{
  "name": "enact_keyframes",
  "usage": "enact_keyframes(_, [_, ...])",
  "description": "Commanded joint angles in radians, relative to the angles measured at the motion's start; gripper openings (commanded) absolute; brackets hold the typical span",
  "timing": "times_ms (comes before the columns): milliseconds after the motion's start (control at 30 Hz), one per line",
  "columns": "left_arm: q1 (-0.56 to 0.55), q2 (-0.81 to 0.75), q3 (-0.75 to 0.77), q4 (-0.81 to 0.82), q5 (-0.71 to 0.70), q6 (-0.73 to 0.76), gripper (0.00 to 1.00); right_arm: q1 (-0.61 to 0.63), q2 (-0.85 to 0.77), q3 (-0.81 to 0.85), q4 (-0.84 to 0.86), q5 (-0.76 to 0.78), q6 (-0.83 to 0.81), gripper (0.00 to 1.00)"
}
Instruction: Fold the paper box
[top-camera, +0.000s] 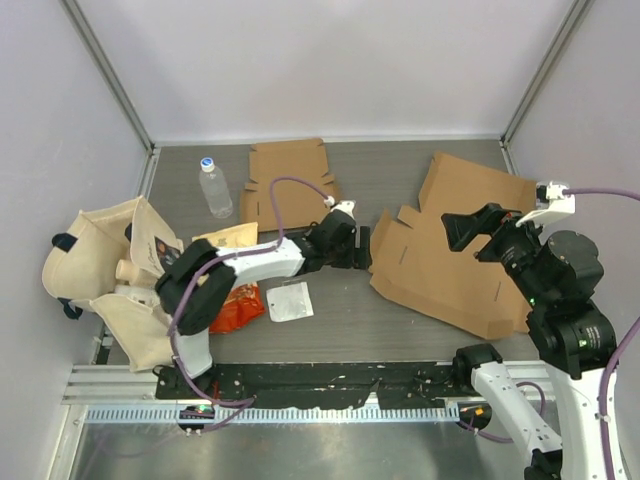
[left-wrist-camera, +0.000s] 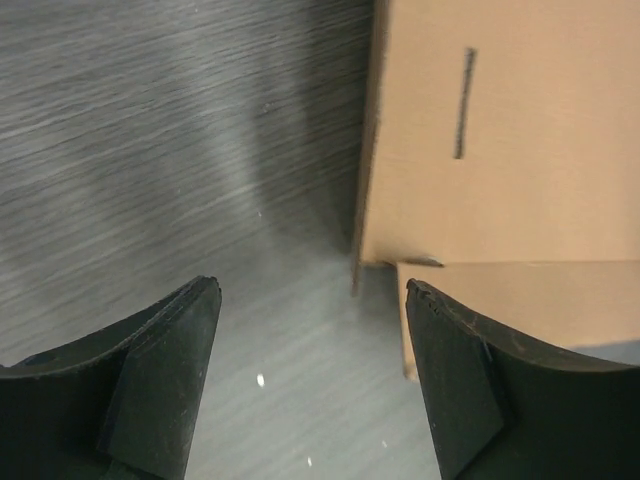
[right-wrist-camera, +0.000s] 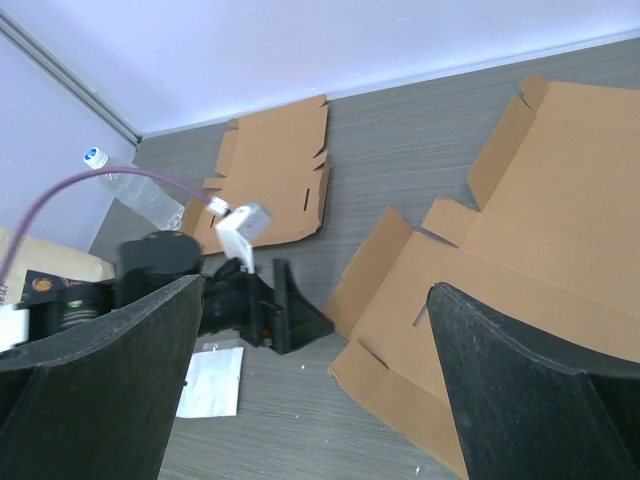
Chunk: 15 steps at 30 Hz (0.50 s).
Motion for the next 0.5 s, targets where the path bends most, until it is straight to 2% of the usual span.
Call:
enact_keyframes(0, [-0.004,0.107,0.096,0.145,-0.022,-0.018,0.76,-0.004,-0.004,0.0,-0.015,-0.022,0.012,0.99])
enact_keyframes(33, [-0.004,0.124,0.109,0.143,-0.013,-0.02,0.74,-0.004,-0.002,-0.005,-0.02,-0.028,0.01,0.99])
enact_keyframes(133, [-0.006,0.179,0.138,0.16,0.026,-0.026,0.55,-0.004,0.001,-0.047,-0.035,-0.034,0.012,0.99])
enact_keyframes(167, [-0.006,0.184,0.152,0.157,0.032,-0.024,0.43,-0.004,0.002,-0.06,-0.035,-0.037,0.012,0.99])
enact_keyframes(233, [-0.006,0.172,0.164,0.12,0.016,0.015,0.27,-0.004,0.01,-0.106,-0.037,-0.055,0.013,0.99])
enact_keyframes(267, [-0.006,0.162,0.167,0.1,-0.002,0.034,0.1,-0.004,0.016,-0.124,-0.037,-0.063,0.015,0.99])
enact_keyframes(300, [-0.006,0.147,0.169,0.05,-0.049,0.052,0.03,-0.004,0.024,-0.146,-0.037,-0.074,0.015,0.99])
enact_keyframes(400, [0.005,0.071,0.159,-0.044,-0.097,0.123,0.0,-0.002,0.08,-0.239,-0.023,-0.121,0.03,0.99])
enact_keyframes(467, [0.026,0.018,0.162,-0.094,-0.07,0.157,0.0,-0.005,0.133,-0.313,0.011,-0.146,0.052,0.99])
